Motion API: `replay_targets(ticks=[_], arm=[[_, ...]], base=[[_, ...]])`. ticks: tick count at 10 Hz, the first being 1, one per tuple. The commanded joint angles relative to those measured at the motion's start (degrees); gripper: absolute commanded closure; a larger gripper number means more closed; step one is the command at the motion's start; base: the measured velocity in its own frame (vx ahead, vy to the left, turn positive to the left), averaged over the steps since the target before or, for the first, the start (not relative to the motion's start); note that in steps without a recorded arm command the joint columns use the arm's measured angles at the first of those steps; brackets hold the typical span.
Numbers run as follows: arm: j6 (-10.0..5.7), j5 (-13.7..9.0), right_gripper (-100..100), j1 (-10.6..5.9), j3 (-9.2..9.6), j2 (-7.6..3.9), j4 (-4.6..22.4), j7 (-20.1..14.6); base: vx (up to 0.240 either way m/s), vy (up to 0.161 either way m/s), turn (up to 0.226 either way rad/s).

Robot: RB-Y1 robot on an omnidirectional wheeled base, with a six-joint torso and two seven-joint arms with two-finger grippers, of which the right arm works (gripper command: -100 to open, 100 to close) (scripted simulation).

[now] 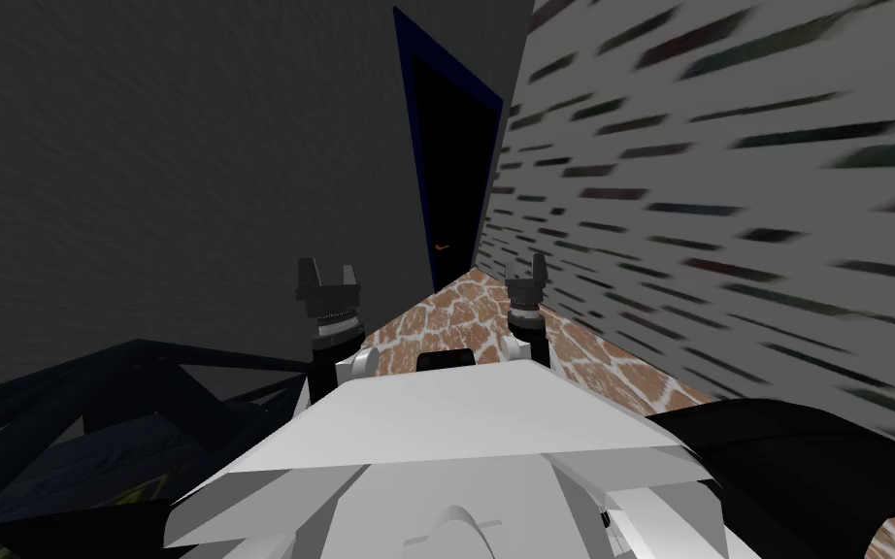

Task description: Pull the door open

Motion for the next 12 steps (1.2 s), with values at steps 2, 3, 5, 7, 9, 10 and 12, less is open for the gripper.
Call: replay_targets(ticks=[2, 3, 5, 7, 9, 10, 12], arm=[[-0.45, -0.4, -100, -1.22, -0.42, -0.67, 3.0, 0.1], [-0.57, -0.5, -100, -1.53, -0.53, -0.83, 3.8, 0.1], [-0.96, -0.9, -100, -2.59, -0.89, -1.34, 6.4, 0.1], [-1.30, -1.2, -100, -3.49, -1.20, -1.73, 8.6, 0.1], [-1.64, -1.5, -100, -4.41, -1.52, -2.12, 10.8, 0.2], [-1.85, -1.7, -100, -4.98, -1.71, -2.33, 12.2, 0.2], [-2.27, -2.1, -100, -6.11, -2.10, -2.75, 15.0, 0.3]], base=[[0.072, 0.001, 0.111], [0.060, -0.055, 0.096], [0.078, -0.044, 0.127], [0.070, -0.037, 0.078], [0.070, -0.032, 0.104], [0.073, -0.028, 0.113], [0.075, -0.053, 0.128]])
